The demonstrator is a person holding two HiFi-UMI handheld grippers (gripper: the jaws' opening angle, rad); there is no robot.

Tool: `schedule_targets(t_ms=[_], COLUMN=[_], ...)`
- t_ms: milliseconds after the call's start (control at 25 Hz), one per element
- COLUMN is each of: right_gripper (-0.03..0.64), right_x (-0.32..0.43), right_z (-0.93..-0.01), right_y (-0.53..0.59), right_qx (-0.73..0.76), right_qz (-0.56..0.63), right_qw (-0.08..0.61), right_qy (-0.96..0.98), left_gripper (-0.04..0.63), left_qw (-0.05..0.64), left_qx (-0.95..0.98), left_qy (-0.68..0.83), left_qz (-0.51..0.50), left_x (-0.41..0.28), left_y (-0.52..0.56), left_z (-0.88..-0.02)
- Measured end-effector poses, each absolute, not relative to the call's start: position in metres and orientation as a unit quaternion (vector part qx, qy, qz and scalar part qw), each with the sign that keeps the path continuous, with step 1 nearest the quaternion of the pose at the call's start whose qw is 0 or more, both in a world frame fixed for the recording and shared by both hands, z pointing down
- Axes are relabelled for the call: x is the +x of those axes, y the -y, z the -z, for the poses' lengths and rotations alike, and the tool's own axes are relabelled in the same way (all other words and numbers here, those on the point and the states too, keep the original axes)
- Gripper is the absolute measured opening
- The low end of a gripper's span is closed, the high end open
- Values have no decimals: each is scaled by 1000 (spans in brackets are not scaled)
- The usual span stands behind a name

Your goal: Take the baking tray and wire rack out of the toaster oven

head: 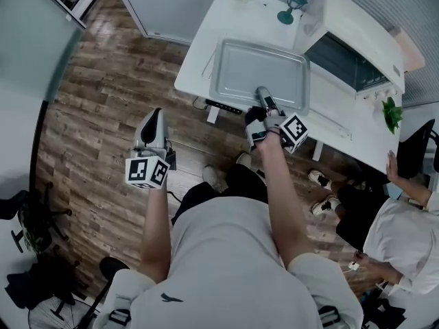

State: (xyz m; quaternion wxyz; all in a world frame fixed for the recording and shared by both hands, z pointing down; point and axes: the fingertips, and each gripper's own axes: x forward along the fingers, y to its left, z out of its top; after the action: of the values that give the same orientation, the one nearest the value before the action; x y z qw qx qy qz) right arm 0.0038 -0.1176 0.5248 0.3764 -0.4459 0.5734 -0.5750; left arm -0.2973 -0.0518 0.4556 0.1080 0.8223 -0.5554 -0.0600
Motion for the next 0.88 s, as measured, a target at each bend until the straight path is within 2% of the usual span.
schedule_targets(t_ms=[280,880], right_gripper=[57,58], right_x=[-29,-39], right_z=[-535,-578], right_y=[133,176], right_qx=[-426,-421], right_qz=[596,642], right_qw=[347,315], right_qy=[-586,-559], left_gripper=[9,9], left_qw=[111,115], left_qx=[803,787], left_qy=[582,603], left_qz=[62,57], left_x=[-317,-312], left_y=[56,82], left_z=[-457,-465])
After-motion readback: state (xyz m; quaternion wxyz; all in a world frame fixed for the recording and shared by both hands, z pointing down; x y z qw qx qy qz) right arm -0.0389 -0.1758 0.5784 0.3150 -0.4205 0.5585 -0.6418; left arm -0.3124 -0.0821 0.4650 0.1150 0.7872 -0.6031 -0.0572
